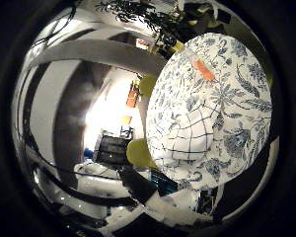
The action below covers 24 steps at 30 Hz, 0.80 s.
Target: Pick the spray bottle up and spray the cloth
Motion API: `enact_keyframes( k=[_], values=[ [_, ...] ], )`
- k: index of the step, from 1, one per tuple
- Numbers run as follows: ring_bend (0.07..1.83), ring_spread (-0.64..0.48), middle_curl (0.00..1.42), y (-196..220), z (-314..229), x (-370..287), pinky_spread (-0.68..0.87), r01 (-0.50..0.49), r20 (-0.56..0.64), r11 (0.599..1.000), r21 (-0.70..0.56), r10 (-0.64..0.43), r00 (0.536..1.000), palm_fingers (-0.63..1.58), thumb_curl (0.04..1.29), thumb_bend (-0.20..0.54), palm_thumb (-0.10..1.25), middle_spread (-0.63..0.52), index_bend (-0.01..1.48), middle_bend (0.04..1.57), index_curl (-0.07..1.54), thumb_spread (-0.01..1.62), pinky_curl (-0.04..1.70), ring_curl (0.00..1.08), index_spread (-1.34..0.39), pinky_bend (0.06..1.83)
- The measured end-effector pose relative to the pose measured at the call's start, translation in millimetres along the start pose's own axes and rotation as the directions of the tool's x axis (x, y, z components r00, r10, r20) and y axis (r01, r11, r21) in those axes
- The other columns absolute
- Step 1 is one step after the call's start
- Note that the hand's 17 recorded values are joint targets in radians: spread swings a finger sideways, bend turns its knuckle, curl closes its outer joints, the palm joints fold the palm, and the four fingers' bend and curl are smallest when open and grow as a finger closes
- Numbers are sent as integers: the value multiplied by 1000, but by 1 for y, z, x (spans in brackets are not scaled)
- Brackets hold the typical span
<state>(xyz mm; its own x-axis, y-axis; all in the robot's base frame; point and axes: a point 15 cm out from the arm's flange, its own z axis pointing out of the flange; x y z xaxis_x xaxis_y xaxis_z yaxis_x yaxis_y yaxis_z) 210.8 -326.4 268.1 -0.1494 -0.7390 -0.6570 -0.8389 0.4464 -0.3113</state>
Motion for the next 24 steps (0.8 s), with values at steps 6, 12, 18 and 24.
enact_keyframes(
  k=[6,12,18,24],
  values=[
    [450,174,361,-19,1,13,359,-26,219,997,71,10,976,42,284,-28,325,126,147,253,259,960,270,250,-201,554],
    [439,174,352,-39,8,35,355,-39,272,996,85,15,962,33,284,-33,311,146,147,248,256,922,276,255,-194,535],
    [428,179,347,-59,29,36,350,-21,300,999,38,9,954,18,290,-31,301,162,146,235,252,904,284,257,-194,526],
    [419,182,344,-76,60,17,346,15,319,1000,-24,-6,948,4,291,-31,301,165,146,231,249,896,290,259,-193,516]
  ],
)
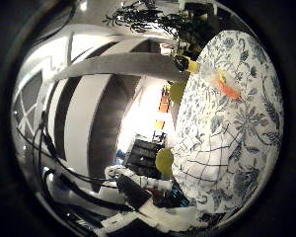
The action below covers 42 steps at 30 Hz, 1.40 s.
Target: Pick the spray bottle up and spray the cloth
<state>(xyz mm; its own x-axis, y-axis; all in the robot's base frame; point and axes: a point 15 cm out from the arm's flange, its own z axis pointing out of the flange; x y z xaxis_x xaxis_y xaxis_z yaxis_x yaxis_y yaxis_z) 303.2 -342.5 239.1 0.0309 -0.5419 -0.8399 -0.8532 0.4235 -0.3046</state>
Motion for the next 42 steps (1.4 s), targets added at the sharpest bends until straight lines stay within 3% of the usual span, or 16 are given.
enact_keyframes(
  k=[20,42],
  values=[
    [405,185,342,-55,49,17,346,3,-46,999,-54,-5,999,30,292,-30,322,151,147,232,249,899,299,266,-181,483],
    [393,173,345,-81,86,33,352,-15,-39,995,-100,11,999,59,293,-31,325,121,148,242,252,905,306,266,-185,450]
  ],
)
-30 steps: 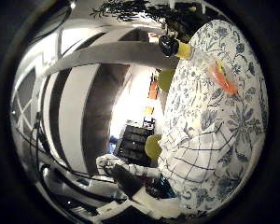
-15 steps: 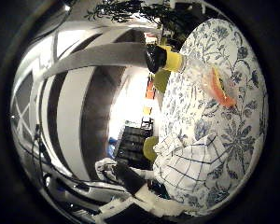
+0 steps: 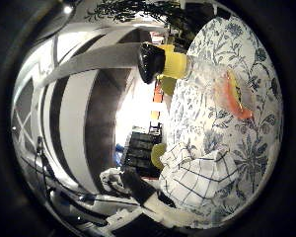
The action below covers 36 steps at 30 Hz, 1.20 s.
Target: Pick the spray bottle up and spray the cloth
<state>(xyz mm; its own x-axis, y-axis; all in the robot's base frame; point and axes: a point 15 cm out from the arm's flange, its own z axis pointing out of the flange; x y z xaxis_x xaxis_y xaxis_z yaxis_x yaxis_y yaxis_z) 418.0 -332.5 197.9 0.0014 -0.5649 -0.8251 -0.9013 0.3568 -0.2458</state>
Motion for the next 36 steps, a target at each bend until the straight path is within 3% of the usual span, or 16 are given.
enact_keyframes(
  k=[25,27,29,32,34,36],
  values=[
    [407,165,357,-50,71,-22,336,60,-20,996,-70,-62,998,130,299,-19,385,77,148,274,256,925,296,267,-187,425],
    [481,114,366,-51,78,-25,302,67,-18,995,-79,-69,997,269,309,-12,474,35,154,312,257,961,285,281,-185,417],
    [633,-19,400,-52,83,-27,170,71,-14,994,-88,-73,997,500,325,1,583,-36,163,411,262,1001,265,315,-215,399],
    [859,-216,475,-53,86,-32,-204,70,1,994,-87,-71,998,998,381,9,748,-166,190,556,282,1000,312,401,-307,646],
    [919,-246,519,-54,91,-37,-332,61,15,994,-89,-60,998,1123,418,-3,811,-206,220,620,325,952,357,443,-349,740],
    [984,-237,599,-53,93,-39,-399,45,24,995,-93,-43,999,1314,488,-14,880,-212,412,805,431,821,423,485,-384,869]
  ],
)
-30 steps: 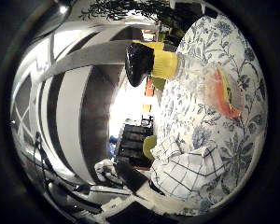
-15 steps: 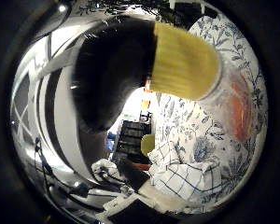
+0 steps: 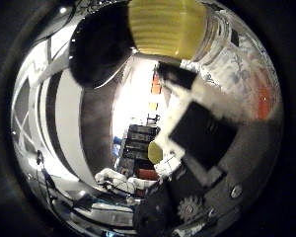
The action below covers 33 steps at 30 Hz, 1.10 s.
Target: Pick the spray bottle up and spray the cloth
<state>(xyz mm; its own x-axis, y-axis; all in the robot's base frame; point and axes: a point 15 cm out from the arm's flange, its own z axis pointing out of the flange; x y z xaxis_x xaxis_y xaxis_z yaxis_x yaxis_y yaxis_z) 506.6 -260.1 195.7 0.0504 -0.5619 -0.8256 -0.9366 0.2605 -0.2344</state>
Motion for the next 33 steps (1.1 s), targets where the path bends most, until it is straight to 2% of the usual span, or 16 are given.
enact_keyframes(
  k=[6,8,13,19,24,29,33],
  values=[
    [1222,-208,711,6,11,-17,-306,-28,59,999,-43,31,998,1280,637,-14,988,-148,893,1127,695,604,593,587,-316,1163],
    [1297,-202,732,5,11,-26,-270,-43,90,998,-39,47,995,1231,679,-16,1016,-133,980,1209,743,560,645,619,-285,1223],
    [1385,-198,741,10,3,-47,-218,-70,145,996,-57,77,986,1159,738,-20,1029,-115,1066,1301,793,513,750,666,-251,1303],
    [1412,-200,721,22,-18,-79,-176,-46,162,994,-96,61,985,1132,777,-22,1004,-93,1137,1363,810,623,884,701,-219,1295],
    [1416,-201,697,52,-37,-103,-169,-18,82,977,-212,36,996,1128,795,-18,995,-80,1154,1386,803,703,981,715,-208,1247],
    [1417,-200,678,88,-52,-127,-173,-12,-36,929,-371,-1,999,1129,806,-21,986,-86,1160,1398,794,731,1071,721,-203,1197],
    [1415,-199,667,118,-59,-148,-168,-22,-96,863,-505,-31,995,1134,810,-20,984,-91,1161,1402,788,739,1125,723,-201,1165]
  ],
)
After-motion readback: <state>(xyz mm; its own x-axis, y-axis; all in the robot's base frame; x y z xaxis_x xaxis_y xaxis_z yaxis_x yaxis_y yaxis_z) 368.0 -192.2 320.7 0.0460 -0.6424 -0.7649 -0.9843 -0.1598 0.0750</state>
